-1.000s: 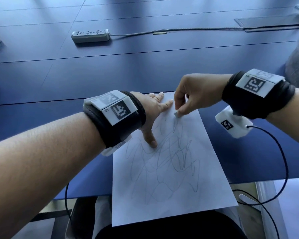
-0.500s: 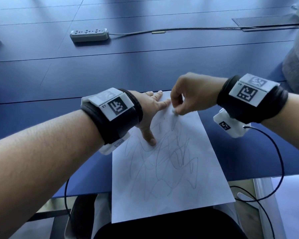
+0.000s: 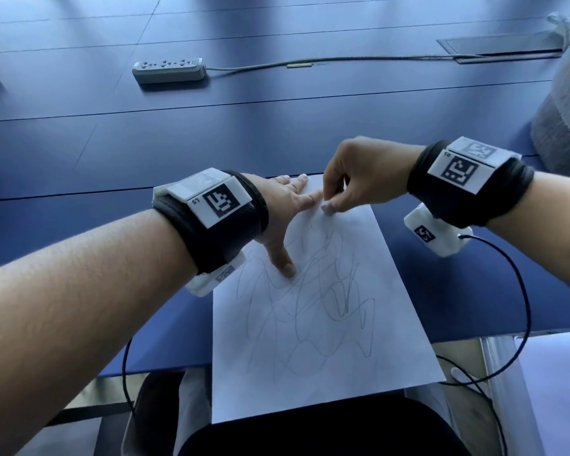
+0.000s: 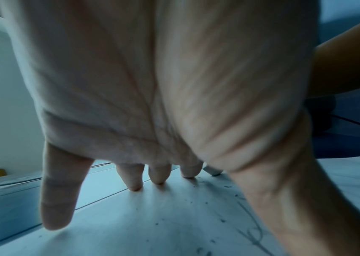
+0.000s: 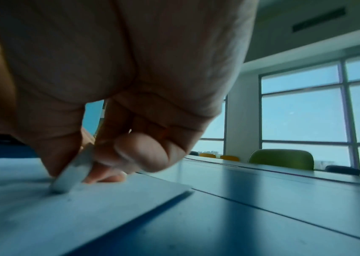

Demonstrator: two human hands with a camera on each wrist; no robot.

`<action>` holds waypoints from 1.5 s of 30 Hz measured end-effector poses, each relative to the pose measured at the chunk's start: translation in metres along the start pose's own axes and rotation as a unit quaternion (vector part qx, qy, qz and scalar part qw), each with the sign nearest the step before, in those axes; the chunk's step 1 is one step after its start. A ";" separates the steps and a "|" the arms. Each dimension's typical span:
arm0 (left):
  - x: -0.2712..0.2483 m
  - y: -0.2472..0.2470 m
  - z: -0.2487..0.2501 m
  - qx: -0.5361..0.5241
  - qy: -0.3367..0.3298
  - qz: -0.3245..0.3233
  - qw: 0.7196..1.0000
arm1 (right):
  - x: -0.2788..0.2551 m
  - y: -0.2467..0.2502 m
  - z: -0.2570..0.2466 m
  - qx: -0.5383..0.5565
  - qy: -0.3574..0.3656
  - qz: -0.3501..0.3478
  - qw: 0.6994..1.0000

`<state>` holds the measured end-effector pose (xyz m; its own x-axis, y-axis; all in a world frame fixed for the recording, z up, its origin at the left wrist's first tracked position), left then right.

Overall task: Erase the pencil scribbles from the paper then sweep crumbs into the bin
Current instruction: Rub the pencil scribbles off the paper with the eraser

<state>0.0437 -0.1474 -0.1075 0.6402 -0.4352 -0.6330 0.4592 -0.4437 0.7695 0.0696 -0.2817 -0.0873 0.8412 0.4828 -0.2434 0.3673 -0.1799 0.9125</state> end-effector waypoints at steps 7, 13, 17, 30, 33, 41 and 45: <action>0.000 -0.001 -0.002 -0.010 -0.007 0.011 1.000 | 0.000 -0.007 0.005 0.128 -0.006 -0.093 0.987; -0.018 0.005 0.010 0.032 0.004 0.025 0.999 | 0.014 -0.006 0.039 0.327 -0.133 -0.063 0.934; -0.022 0.020 0.061 0.051 -0.089 0.131 0.986 | 0.019 -0.007 0.039 0.332 -0.147 -0.078 0.928; -0.030 -0.021 0.072 -0.028 -0.025 0.088 0.995 | 0.019 -0.009 0.037 0.339 -0.157 -0.082 0.924; -0.043 -0.040 0.050 -0.020 0.084 0.034 0.996 | 0.019 -0.008 0.037 0.338 -0.157 -0.084 0.924; -0.073 -0.068 0.038 -0.034 0.011 0.032 0.999 | 0.017 -0.008 0.036 0.333 -0.158 -0.079 0.926; -0.094 -0.077 0.003 -0.021 0.201 -0.009 0.979 | 0.016 -0.008 0.036 0.333 -0.157 -0.078 0.927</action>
<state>-0.0534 -0.0746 -0.1079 0.8189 -0.0813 -0.5682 0.4914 -0.4122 0.7672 0.0940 -0.3036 -0.1107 0.7931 0.2922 -0.5344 0.5690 -0.6684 0.4790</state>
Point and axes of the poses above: each hand's wrist, its own x-axis towards the middle knuckle, its own y-axis out of the back of the hand, z = x × y, the point moved 4 cm from there along x, towards the middle knuckle, and after that the axes turned 5 degrees about -y, right-handed, at the moved point
